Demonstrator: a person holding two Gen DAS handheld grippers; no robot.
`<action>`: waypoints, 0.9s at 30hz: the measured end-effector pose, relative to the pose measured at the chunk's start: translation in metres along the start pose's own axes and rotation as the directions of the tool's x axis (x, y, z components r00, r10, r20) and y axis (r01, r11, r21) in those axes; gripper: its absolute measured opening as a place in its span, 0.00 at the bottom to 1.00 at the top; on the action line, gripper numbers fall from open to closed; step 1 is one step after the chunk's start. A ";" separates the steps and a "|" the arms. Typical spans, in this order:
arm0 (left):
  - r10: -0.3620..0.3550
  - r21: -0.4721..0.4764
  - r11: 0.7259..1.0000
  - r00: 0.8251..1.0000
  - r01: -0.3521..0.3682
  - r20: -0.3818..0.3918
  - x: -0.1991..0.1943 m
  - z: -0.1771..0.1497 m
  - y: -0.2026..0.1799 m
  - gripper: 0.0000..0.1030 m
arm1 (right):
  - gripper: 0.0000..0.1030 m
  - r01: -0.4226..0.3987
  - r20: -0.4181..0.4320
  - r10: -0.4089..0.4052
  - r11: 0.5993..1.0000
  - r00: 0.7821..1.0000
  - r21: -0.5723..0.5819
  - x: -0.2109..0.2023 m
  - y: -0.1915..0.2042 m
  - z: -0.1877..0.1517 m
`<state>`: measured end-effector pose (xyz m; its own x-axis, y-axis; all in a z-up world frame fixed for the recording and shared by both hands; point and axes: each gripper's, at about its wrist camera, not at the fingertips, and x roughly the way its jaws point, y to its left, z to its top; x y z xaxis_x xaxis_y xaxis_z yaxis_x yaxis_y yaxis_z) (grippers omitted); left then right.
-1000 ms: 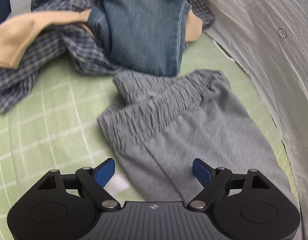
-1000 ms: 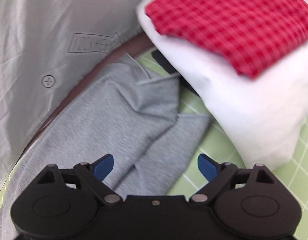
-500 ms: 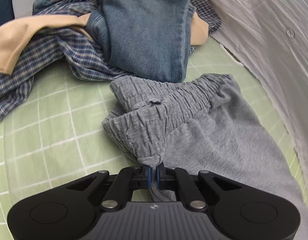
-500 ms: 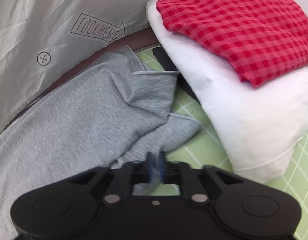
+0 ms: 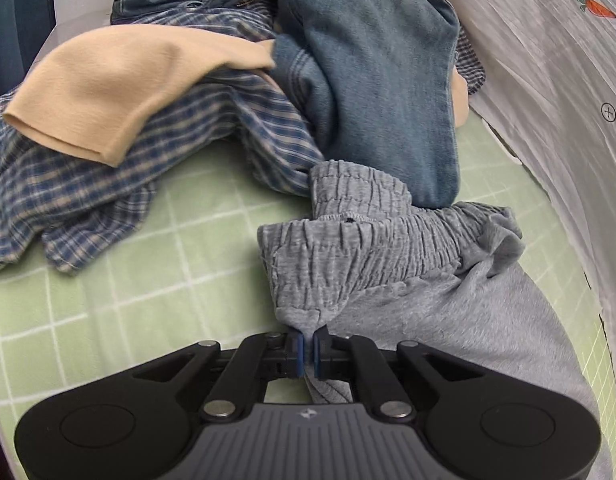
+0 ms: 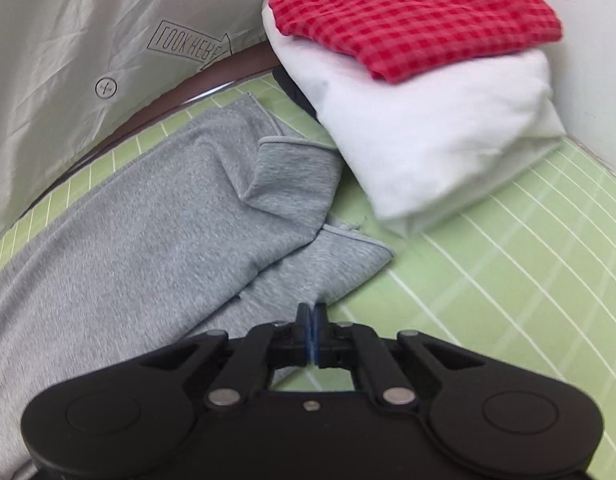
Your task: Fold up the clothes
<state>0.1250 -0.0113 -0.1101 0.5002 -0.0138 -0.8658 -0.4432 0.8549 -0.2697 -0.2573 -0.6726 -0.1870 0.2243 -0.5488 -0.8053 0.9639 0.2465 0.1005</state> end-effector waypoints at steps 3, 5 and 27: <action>-0.012 0.005 1.000 1.000 0.012 -0.009 -0.001 0.005 0.010 0.06 | 0.01 0.022 -0.006 -0.022 0.998 1.000 0.056 -0.019 -0.018 -0.023; -0.012 0.026 1.000 1.000 0.012 -0.011 -0.001 0.008 0.014 0.06 | 0.01 0.038 -0.011 -0.037 0.996 0.999 0.081 -0.033 -0.031 -0.040; -0.107 0.441 0.890 0.994 0.113 -0.039 -0.073 -0.109 -0.065 0.42 | 0.45 0.015 -0.017 -0.014 1.000 1.000 0.015 -0.070 -0.114 -0.068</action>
<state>0.0366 -0.1222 -0.0756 0.5149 -0.1252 -0.8480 -0.0102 0.9883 -0.1522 -0.3931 -0.6082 -0.1814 0.2081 -0.5389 -0.8163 0.9691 0.2264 0.0976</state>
